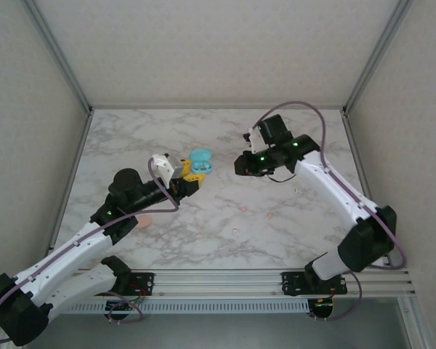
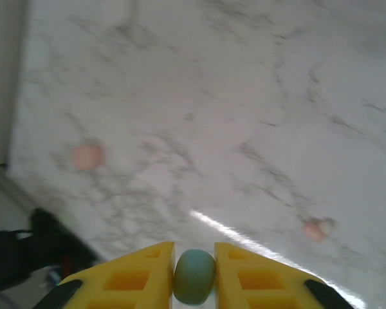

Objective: Insert wireless bluetooth earbuds into charging case

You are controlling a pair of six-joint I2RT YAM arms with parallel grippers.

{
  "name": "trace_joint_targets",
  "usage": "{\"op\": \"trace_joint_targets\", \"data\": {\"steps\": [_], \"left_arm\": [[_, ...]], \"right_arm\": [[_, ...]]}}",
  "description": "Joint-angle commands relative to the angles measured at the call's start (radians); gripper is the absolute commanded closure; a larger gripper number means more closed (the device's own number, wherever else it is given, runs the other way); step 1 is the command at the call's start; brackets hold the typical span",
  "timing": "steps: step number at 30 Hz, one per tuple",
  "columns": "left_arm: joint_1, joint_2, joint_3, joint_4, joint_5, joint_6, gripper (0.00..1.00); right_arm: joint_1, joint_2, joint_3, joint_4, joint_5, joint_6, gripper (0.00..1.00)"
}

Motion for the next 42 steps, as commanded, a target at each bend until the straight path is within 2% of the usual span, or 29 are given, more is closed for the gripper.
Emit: {"op": "trace_joint_targets", "data": {"steps": [1, 7, 16, 42], "left_arm": [[-0.008, 0.017, -0.005, 0.064, -0.009, 0.018, 0.71], [-0.008, 0.046, -0.001, 0.073, -0.002, 0.036, 0.71], [-0.008, 0.083, -0.003, 0.091, 0.002, 0.064, 0.71], [-0.013, 0.148, 0.019, 0.111, 0.024, 0.084, 0.71]], "right_arm": [[-0.007, -0.07, -0.02, 0.051, -0.14, 0.102, 0.78], [-0.006, -0.147, -0.031, 0.131, -0.254, 0.191, 0.77], [0.003, -0.195, -0.025, 0.229, -0.328, 0.268, 0.77], [0.137, -0.097, 0.035, 0.347, -0.257, 0.334, 0.76]]}}
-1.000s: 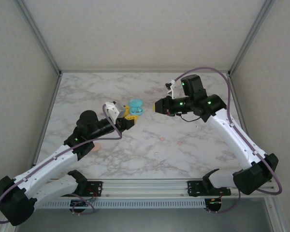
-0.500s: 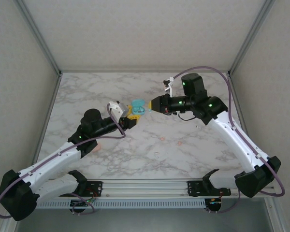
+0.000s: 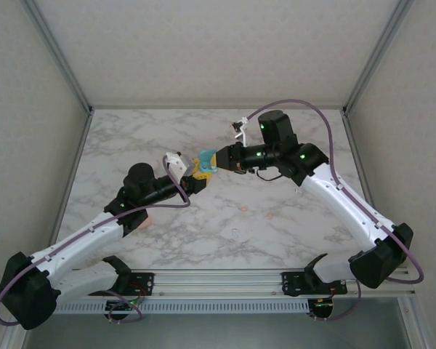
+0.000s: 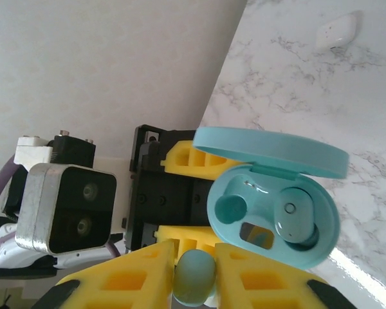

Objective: Insert wireless bluetooth earbuds into charging case

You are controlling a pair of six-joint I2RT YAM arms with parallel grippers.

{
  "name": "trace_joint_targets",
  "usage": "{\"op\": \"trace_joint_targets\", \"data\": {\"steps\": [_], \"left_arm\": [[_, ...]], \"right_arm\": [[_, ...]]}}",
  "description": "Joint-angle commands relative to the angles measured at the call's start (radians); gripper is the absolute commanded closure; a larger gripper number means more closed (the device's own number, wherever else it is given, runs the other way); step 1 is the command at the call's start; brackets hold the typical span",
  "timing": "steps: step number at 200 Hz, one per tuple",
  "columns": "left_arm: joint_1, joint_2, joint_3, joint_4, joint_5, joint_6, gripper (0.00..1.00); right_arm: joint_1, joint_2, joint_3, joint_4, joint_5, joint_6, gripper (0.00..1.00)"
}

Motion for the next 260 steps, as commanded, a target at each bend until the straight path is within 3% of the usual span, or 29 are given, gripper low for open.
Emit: {"op": "trace_joint_targets", "data": {"steps": [1, 178, 260], "left_arm": [[-0.013, -0.001, 0.02, 0.033, 0.024, 0.019, 0.71], [-0.022, -0.01, 0.034, 0.023, 0.022, 0.011, 0.71], [-0.022, -0.011, 0.034, 0.048, 0.012, -0.002, 0.71]], "right_arm": [[0.019, 0.012, 0.035, 0.038, 0.027, 0.016, 0.76], [0.055, 0.085, 0.092, 0.01, 0.098, 0.006, 0.76], [0.076, 0.112, 0.132, -0.095, 0.175, -0.053, 0.74]]}}
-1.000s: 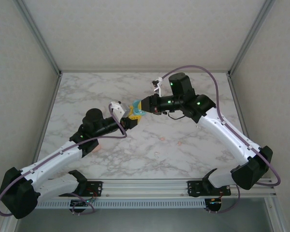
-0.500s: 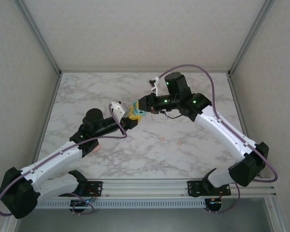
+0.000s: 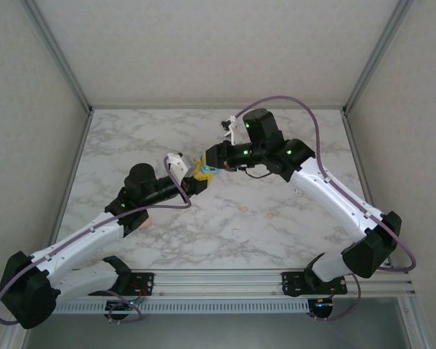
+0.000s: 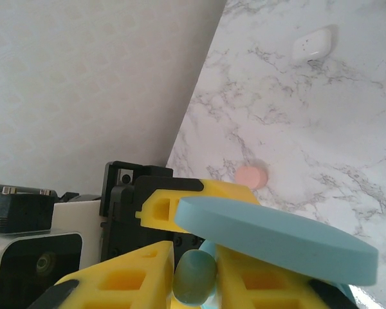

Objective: Insert wireless bluetooth earbuds into charging case

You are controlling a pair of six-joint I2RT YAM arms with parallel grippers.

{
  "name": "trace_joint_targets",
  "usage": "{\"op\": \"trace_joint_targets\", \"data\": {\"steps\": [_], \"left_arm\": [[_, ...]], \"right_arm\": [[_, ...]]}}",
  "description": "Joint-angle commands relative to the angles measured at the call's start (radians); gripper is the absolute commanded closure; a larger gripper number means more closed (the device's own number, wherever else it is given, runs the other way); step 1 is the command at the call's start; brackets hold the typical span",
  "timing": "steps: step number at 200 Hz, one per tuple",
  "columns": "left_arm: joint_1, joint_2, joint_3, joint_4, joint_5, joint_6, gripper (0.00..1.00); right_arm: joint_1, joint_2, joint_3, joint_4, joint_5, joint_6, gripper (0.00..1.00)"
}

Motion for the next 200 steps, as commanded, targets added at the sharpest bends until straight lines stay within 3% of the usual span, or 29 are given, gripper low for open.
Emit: {"op": "trace_joint_targets", "data": {"steps": [1, 200], "left_arm": [[-0.01, -0.011, 0.031, 0.047, 0.009, -0.004, 0.71], [-0.01, -0.018, 0.025, 0.044, 0.004, -0.001, 0.71]], "right_arm": [[0.012, 0.022, 0.046, -0.061, 0.042, -0.041, 0.74], [0.012, 0.02, 0.116, -0.132, 0.089, -0.054, 0.7]]}}
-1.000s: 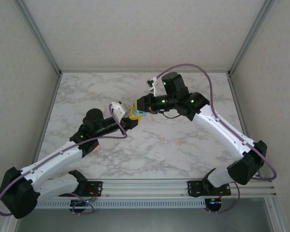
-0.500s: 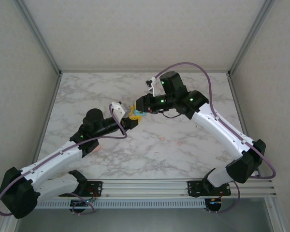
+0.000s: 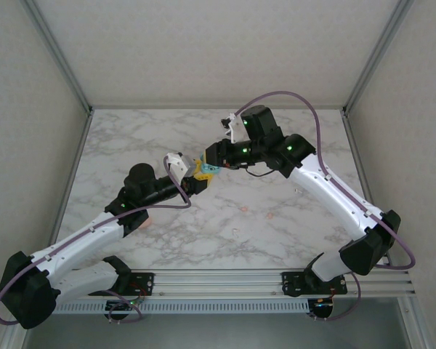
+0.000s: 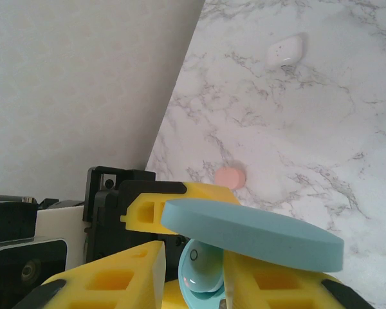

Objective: Insert wireless bluetooth earbuds into charging case

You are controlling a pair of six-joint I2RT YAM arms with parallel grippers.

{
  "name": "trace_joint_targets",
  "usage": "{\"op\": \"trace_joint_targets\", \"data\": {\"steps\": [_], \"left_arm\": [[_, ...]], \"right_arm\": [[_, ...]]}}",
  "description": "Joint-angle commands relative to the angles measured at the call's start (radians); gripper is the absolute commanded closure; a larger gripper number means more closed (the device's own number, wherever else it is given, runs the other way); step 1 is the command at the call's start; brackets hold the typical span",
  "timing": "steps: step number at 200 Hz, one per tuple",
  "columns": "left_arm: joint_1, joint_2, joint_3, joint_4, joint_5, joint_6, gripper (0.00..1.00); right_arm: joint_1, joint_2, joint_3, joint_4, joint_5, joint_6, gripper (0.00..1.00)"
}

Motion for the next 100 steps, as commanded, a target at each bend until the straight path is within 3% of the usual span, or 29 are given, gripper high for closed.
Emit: {"op": "trace_joint_targets", "data": {"steps": [1, 100], "left_arm": [[-0.01, -0.018, 0.025, 0.038, 0.005, -0.001, 0.71], [-0.01, -0.019, 0.022, 0.032, 0.0, 0.001, 0.71]], "right_arm": [[0.003, -0.004, 0.033, -0.02, 0.014, -0.013, 0.7], [0.003, -0.071, 0.024, -0.011, 0.012, -0.031, 0.68]]}}
